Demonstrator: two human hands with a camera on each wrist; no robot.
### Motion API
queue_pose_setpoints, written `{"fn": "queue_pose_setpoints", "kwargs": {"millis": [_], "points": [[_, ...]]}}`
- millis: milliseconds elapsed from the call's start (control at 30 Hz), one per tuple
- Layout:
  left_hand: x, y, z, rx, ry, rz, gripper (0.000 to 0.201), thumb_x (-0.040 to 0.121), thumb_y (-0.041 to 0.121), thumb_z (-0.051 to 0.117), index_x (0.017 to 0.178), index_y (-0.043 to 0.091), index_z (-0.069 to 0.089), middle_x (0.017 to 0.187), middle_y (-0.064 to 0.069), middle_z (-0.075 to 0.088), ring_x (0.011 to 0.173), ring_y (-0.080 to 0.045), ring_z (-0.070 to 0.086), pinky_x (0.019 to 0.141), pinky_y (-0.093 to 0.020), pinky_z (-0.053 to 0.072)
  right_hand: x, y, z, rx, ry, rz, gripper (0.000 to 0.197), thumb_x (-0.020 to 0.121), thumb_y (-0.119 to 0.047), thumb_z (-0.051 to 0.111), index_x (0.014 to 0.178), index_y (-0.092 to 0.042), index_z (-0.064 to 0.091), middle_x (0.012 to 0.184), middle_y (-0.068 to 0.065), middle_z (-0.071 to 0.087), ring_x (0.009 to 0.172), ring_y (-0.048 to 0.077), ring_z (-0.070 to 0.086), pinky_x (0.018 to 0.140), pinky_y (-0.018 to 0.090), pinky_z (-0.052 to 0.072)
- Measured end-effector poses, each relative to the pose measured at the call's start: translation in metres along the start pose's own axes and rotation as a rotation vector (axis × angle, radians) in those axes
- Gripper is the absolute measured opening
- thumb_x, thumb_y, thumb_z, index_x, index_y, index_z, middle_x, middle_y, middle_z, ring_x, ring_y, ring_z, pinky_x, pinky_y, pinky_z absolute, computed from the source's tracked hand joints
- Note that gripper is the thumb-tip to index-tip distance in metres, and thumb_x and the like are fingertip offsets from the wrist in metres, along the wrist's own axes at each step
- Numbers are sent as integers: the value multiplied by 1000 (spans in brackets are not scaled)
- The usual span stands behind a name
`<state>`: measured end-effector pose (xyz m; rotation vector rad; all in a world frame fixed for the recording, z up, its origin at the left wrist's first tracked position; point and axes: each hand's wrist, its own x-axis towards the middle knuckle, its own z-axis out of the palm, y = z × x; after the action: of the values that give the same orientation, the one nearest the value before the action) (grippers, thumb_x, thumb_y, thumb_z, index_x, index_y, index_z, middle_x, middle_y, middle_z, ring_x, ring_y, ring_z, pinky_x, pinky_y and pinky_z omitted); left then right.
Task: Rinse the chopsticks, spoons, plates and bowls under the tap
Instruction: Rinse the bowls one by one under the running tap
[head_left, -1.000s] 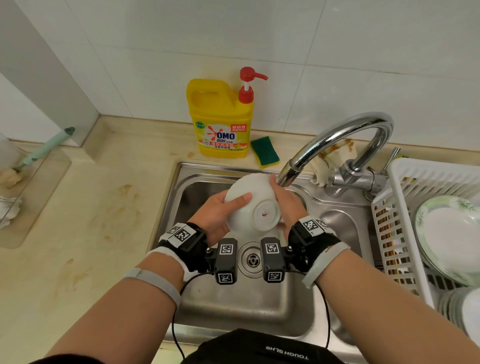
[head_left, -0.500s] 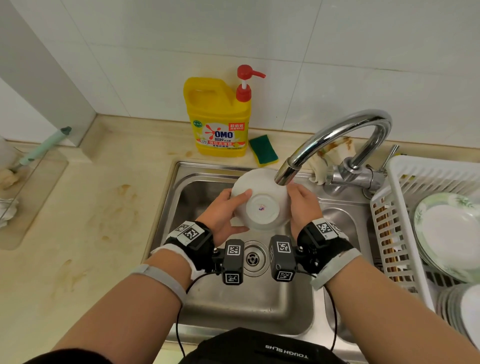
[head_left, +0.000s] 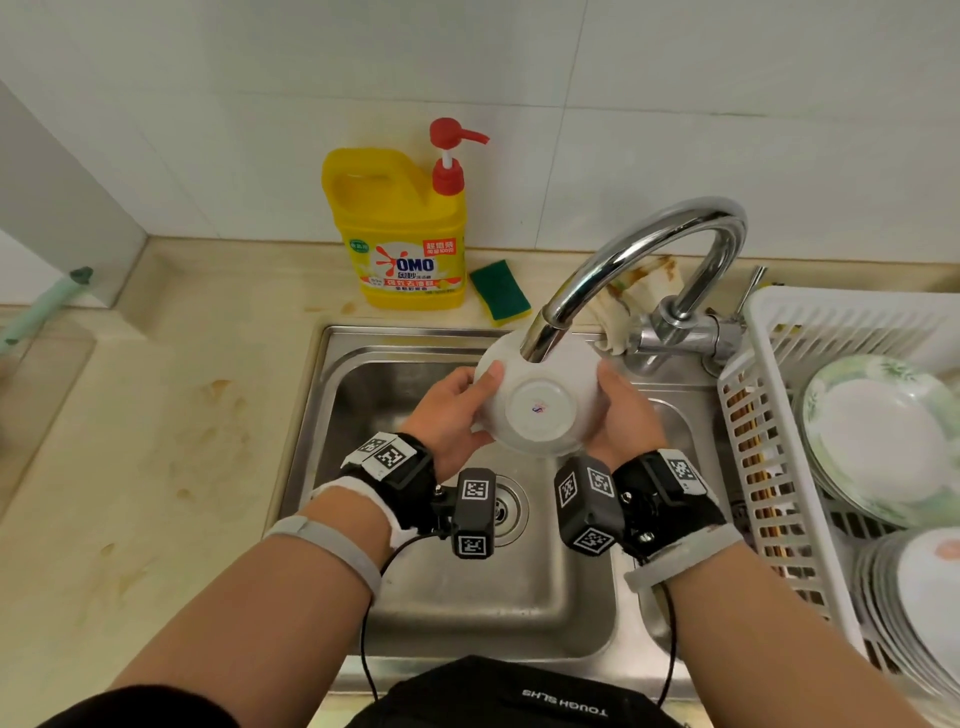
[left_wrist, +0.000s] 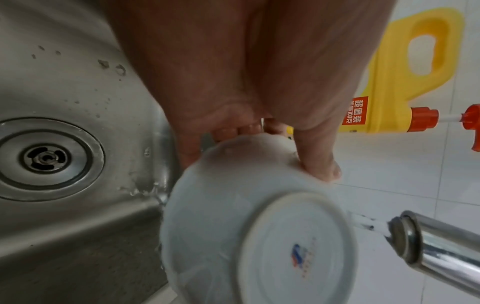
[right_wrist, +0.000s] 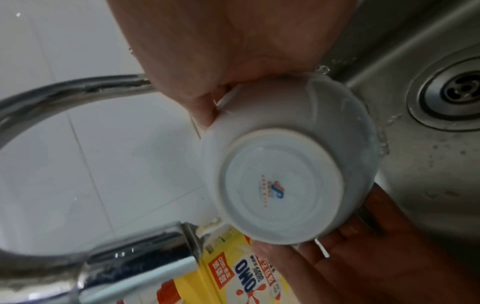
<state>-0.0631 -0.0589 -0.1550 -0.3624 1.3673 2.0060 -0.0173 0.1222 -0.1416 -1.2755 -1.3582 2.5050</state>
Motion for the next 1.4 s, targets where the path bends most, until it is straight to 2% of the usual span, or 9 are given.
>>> {"fn": "queue_pose_setpoints", "kwargs": {"millis": [167,367,567,700,800,967,1100,1233,1400], "points": [[-2,-3,0,-126,-34,-2,17,102,28,58,102,11,60,110,-10,70,100,-23,69,80,-34,59,-9,-13,0,35,-69,39,41,111,-31,34,145,-11,47,109,10,62,53,10,69,42,33,55],[-8,5,8,-174,-98,-37,38,104,35,52,140,22,54,133,-4,67,118,-25,66,86,-44,59,-8,2,3,152,-79,176,52,107,-47,40,143,-13,53,127,17,68,113,36,66,73,45,56],[-10,11,12,-89,-73,-66,45,104,44,51,145,25,49,137,-5,65,121,-27,66,88,-46,58,-3,11,3,143,-80,181,40,102,-50,50,124,-20,65,119,10,74,123,36,62,114,52,41],[-15,14,7,18,-28,-180,66,92,67,57,143,26,53,136,-6,64,118,-25,66,95,-54,56,-3,10,3,143,-126,175,54,99,-53,56,138,-17,61,126,12,71,116,35,68,100,51,54],[-21,18,2,33,-31,-298,81,87,82,45,133,17,61,109,-13,76,106,-34,71,98,-63,51,-4,7,10,65,-111,169,57,94,-62,58,131,-19,66,127,12,70,109,34,71,91,50,58],[-30,24,-4,-98,-122,-418,85,88,85,29,128,16,58,109,-30,71,94,-51,71,87,-62,54,-12,7,25,-232,-40,0,27,100,-54,53,106,-31,66,108,-5,72,104,19,67,91,40,53],[-31,23,-11,-218,-101,-452,68,96,63,44,134,8,54,121,-36,65,102,-55,67,82,-57,60,-8,15,30,-412,-107,-79,53,75,-71,56,107,-32,70,116,-2,72,111,21,66,103,49,49],[-26,19,-22,-334,-17,-360,63,76,13,50,137,-3,47,126,-31,62,114,-53,62,85,-56,60,-10,23,30,-441,-191,-116,17,88,-40,63,93,-24,68,107,0,66,101,19,60,90,38,46],[-18,14,-30,-104,-8,-212,65,79,-9,42,141,8,50,133,-24,59,116,-47,63,84,-56,60,11,33,15,-552,-172,1,56,87,-17,69,137,-25,44,129,1,56,113,25,57,97,53,55]]}}
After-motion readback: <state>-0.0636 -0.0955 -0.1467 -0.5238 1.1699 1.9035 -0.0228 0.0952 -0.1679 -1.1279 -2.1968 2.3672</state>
